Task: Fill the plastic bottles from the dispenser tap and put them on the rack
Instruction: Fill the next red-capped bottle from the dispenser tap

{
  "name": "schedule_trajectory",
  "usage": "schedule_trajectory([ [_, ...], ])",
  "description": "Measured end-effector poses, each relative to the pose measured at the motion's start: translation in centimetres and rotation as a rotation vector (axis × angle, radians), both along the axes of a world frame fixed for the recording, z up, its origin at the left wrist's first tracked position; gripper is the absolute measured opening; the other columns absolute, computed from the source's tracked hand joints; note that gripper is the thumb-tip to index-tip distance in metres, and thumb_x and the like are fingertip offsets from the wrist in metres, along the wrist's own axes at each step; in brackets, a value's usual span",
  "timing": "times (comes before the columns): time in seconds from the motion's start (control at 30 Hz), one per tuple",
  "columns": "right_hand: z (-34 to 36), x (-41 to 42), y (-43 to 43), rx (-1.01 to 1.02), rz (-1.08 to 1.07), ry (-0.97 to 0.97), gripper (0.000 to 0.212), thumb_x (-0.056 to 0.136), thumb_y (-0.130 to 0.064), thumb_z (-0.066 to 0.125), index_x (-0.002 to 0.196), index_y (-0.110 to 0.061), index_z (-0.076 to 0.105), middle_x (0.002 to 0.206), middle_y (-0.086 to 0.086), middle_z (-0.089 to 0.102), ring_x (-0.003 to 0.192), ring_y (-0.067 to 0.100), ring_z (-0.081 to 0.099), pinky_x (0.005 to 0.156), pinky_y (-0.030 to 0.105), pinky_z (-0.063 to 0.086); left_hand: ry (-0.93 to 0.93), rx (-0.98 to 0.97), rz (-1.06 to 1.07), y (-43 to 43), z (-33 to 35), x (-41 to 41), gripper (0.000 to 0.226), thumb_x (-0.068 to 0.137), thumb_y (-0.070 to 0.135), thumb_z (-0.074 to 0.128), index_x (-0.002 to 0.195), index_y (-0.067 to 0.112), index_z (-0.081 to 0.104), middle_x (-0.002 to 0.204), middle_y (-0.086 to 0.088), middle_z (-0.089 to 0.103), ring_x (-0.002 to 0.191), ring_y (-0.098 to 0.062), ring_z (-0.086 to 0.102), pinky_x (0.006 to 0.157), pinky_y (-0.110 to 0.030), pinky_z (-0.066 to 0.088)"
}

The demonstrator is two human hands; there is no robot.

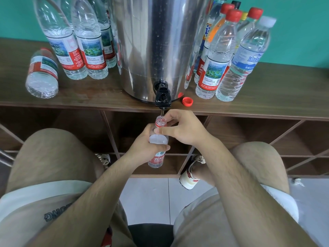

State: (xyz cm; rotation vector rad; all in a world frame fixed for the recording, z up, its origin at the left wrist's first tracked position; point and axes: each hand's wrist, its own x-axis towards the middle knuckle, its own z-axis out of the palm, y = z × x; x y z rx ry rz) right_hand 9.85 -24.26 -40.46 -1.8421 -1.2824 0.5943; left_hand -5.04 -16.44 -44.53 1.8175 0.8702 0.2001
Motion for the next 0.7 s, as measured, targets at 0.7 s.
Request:
schedule_trajectory([
  [0.7, -0.42, 0.17, 0.19, -0.001, 0.006, -0.004, 0.023, 0.077, -0.036, 0.091, 0.09, -0.023, 0.076, 0.091, -0.008, 0.078, 0.086, 0.009, 0.073, 0.085, 0.045, 0.061, -0.016, 0.006, -0.011, 0.32, -0.62, 0.1, 0.08, 0.085, 0.025, 0.085, 0.147, 0.026, 0.036, 0.13, 0.0, 0.057, 0.118, -0.022, 0.061, 0.103, -0.042, 0.056],
])
